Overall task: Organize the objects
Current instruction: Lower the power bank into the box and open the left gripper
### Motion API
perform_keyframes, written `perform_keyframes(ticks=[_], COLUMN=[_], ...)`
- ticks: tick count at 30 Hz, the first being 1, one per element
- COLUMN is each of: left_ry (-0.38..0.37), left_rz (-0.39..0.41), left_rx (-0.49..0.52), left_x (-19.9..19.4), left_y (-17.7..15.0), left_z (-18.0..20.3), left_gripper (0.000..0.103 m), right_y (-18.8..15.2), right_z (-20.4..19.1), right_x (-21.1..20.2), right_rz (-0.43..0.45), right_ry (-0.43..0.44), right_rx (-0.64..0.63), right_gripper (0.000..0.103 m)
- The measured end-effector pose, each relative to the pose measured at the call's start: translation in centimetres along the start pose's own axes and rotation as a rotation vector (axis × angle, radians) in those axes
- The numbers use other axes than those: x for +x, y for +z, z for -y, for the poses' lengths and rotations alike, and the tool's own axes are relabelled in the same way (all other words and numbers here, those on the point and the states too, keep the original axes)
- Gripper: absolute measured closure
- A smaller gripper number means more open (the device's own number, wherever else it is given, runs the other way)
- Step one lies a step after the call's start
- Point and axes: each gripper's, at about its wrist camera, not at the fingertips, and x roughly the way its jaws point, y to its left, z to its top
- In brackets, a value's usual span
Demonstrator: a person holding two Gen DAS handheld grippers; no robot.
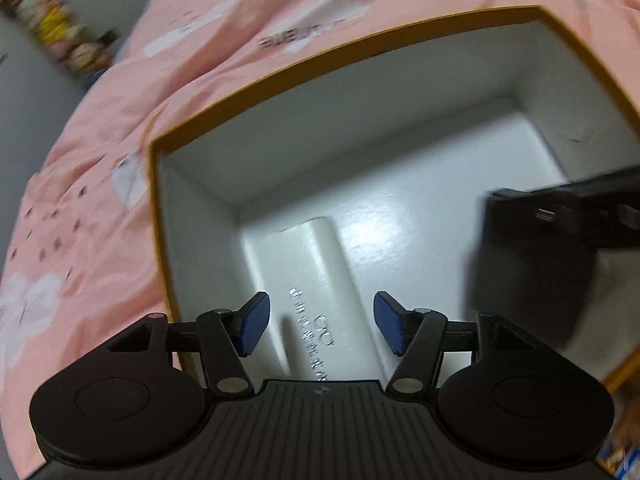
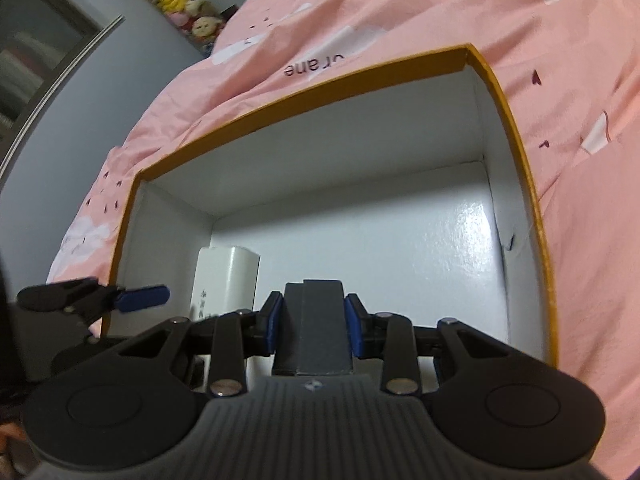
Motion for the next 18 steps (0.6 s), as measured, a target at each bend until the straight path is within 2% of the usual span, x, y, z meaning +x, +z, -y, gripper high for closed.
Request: perform_keyframes(ticks=[3,7,9,12,18], left_ry=[-0.029,-0.013,0.008,0.088,0.081], left_rz=[0.018,0.031,0.026,0.02,-0.013], left_rx=[0.131,0.239,0.305,0.382,0.395], left_x=[-0.3,0.5,1.0,2.0,3.2], left_y=[-0.3,-0.9,-1.3,-1.7,-1.7], left_z=[1.0,2.2,2.9,3.9,4.2], left_gripper=[0.041,0.043,0.044,0.046,0.047], right_y=[0.1,0.1,-0.1,-0.4,-0.4], right_z=[0.0,-0.3,-0.2,0.0,0.2], right_x=[0.9,2.2,2.7,2.8,2.1], right_rz=[0.003,-0.001,-0.024,-0.046,-0.116], right_ry=[0.025,0.043,0.043,0.046,0.012], right_rx=[0.063,0.105,0.116,0.115,0.075], right_gripper=[0.068,0.068,0.068,0.067,0.064])
